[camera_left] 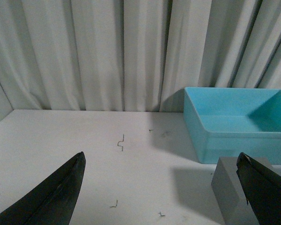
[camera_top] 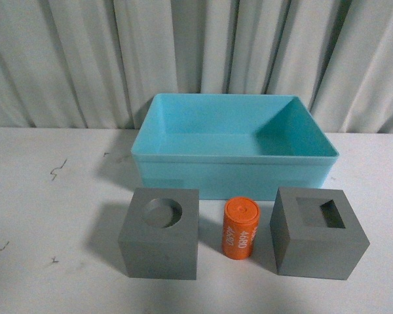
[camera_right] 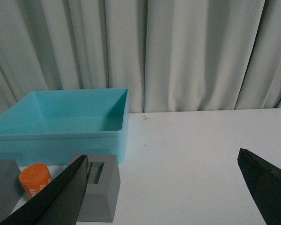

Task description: Place gray and orange parts in blue box

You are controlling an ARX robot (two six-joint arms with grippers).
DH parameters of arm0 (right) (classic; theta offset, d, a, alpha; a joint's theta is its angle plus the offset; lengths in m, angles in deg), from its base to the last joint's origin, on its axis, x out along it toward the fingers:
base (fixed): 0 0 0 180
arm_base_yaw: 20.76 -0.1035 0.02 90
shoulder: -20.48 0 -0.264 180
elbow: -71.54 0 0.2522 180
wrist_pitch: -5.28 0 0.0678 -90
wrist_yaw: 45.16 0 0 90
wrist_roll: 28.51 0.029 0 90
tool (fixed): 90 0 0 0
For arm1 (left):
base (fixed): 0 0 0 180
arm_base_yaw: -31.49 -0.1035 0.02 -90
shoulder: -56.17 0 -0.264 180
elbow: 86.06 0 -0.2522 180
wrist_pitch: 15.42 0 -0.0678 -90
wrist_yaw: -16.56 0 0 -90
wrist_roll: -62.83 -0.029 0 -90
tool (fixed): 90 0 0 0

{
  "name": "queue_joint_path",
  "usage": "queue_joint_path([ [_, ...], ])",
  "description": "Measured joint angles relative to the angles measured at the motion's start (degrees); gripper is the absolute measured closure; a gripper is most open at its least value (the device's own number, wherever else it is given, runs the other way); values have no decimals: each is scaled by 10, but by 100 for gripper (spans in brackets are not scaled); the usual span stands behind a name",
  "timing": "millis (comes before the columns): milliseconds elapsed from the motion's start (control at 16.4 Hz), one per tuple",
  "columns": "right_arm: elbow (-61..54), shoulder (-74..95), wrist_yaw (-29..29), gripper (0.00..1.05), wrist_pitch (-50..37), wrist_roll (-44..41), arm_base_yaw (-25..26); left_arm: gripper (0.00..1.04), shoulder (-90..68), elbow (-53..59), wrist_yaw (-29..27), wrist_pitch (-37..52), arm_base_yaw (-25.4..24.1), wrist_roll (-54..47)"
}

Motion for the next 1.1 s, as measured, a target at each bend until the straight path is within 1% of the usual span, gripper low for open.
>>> queue_joint_path([
  [1099,0,0,0,6,0,0,0,7,0,0,0,0,0,0],
])
